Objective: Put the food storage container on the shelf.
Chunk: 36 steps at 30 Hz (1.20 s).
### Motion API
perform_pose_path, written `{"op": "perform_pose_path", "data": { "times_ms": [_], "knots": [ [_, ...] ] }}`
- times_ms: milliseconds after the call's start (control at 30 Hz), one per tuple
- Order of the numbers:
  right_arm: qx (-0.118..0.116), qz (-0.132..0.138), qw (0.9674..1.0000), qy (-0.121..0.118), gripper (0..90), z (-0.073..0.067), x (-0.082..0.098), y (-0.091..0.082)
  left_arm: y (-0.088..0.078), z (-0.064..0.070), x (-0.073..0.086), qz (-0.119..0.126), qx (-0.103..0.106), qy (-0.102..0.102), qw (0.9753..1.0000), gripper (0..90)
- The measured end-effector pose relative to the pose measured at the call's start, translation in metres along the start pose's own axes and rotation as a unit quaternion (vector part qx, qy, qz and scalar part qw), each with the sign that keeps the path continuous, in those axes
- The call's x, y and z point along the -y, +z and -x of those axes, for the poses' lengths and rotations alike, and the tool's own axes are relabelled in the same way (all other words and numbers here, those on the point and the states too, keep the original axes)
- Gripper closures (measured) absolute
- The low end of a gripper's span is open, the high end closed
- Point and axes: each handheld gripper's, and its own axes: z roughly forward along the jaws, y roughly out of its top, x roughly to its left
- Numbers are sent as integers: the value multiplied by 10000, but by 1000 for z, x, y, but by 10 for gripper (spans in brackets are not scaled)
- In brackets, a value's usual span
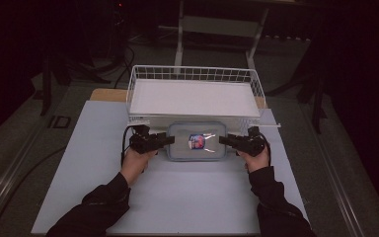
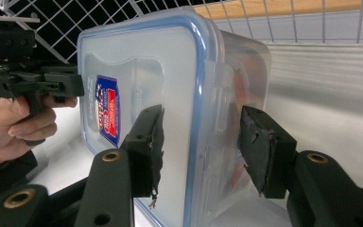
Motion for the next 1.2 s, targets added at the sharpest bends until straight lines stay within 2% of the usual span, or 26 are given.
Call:
{"op": "perform_pose_path", "data": {
  "times_ms": [100, 200, 233, 267, 300, 333, 367, 467, 567, 600, 633, 667, 733, 867, 933, 967, 1000, 1067, 1133, 1167, 1200],
  "knots": [
    [20, 33, 10000, -15, 503, -1, -1, 1, 1, -1, 0, 115, 8, 75, 9999, 523],
    [121, 58, 9999, -53, 495, -2, -1, 1, 3, 0, 1, 223, -71, 128, 9996, 517],
    [255, 103, 9996, -108, 512, -3, 0, 3, 6, -2, 1, 195, -160, 133, 9996, 516],
    [350, 64, 9993, -136, 518, -6, 0, 4, 7, -3, 2, 269, -198, 52, 9994, 506],
    [490, 64, 9985, -239, 501, -8, 0, 6, 8, -3, 3, 348, -250, 29, 9991, 503],
    [550, 48, 9982, -227, 492, -8, 0, 7, 8, -3, 3, 348, -250, 29, 9991, 504],
    [581, 94, 9980, -235, 485, -8, 0, 8, 9, -4, 4, 453, -342, 133, 9983, 500],
    [726, 189, 9970, -164, 436, -8, 0, 10, 10, -4, 2, 484, -463, 288, 9973, 488],
    [868, 267, 9957, -208, 418, -9, 1, 11, 12, -4, 1, 494, -529, 253, 9971, 480],
    [989, 331, 9941, -299, 399, -10, 1, 13, 13, -5, 0, 486, -568, 280, 9968, 475],
    [1051, 360, 9934, -282, 398, -11, 1, 14, 14, -4, -1, 502, -612, 287, 9965, 470],
    [1085, 368, 9930, -268, 388, -11, 1, 14, 14, -3, -2, 473, -738, 359, 9955, 471],
    [1122, 414, 9924, -289, 365, -12, 2, 15, 16, -2, -3, 447, -780, 391, 9952, 463],
    [1192, 460, 9905, -518, 341, -19, 1, 13, 16, 1, -3, 431, -882, 375, 9945, 463],
    [1215, 495, 9895, -613, 334, -24, 1, 9, 14, 3, -3, 463, -921, 375, 9940, 428],
    [1215, 495, 9895, -613, 334, -24, 1, 9, 14, 3, -3, 463, -921, 375, 9940, 406],
    [1167, 532, 9898, -627, 334, -29, 1, 4, 10, 4, -4, 470, -884, 520, 9936, 385],
    [1152, 564, 9894, -674, 334, -34, 3, 0, 5, 7, -3, 529, -784, 442, 9945, 356],
    [1163, 570, 9887, -759, 334, -39, 5, -4, 1, 10, -1, 427, -608, 381, 9965, 327],
    [1138, 577, 9888, -770, 334, -41, 6, -6, 0, 11, -1, 386, -587, 387, 9968, 292],
    [1118, 564, 9890, -786, 334, -42, 7, -8, -2, 14, 0, 387, -598, 304, 9970, 277]
  ]
}}
